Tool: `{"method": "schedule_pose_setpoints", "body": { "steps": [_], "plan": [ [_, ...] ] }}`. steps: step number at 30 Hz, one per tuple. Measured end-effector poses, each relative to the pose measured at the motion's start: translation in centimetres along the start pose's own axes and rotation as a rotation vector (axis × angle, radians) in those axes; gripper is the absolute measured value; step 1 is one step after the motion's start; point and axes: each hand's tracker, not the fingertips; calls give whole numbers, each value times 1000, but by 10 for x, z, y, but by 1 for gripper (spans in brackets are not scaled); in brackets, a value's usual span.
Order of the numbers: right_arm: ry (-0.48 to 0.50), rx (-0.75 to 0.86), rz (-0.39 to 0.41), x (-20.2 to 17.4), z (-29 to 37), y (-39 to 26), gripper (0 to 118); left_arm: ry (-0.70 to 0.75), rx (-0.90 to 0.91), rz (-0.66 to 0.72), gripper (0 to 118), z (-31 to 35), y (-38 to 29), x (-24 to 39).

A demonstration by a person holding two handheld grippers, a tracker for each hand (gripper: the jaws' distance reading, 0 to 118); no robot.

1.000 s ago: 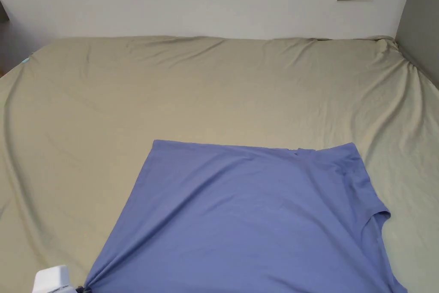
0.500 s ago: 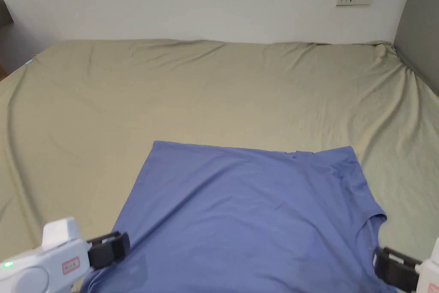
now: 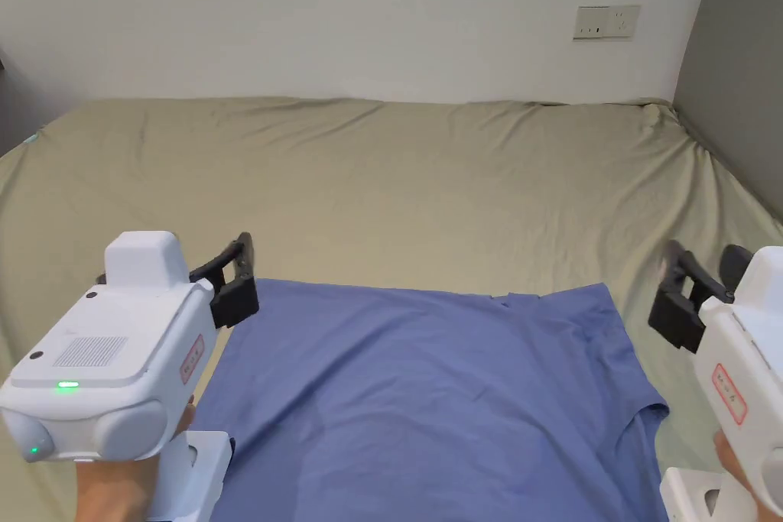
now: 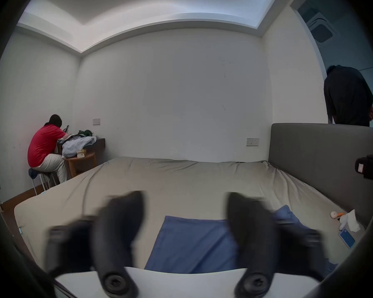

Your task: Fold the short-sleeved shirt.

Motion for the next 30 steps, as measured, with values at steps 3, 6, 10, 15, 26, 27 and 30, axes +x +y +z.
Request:
{"method": "schedule_pose_setpoints", "body": {
  "steps": [3, 6, 10, 15, 26, 27, 30],
  "plan": [
    [-32, 19, 43, -2, -10, -1, 1, -27, -18, 2, 0, -11, -3, 5],
    [-27, 11, 59, 0, -23, -1, 1, -58, -56, 15, 0, -28, -5, 4],
    [-31, -1, 69, 0, -44, -4, 1, -77, -159, 37, 0, -75, -3, -4],
    [-40, -23, 74, -3, -80, -9, 1, -126, -399, 76, 0, -180, -14, -29],
    [-83, -117, 92, -3, -179, -39, 2, -9, -777, 96, 75, -392, -114, -69],
    [-85, -130, 91, -3, -186, -43, 2, 9, -787, 98, 99, -403, -124, -70],
    [-95, -163, 85, 0, -202, -57, 2, 32, -790, 85, 103, -425, -149, -72]
  ]
}}
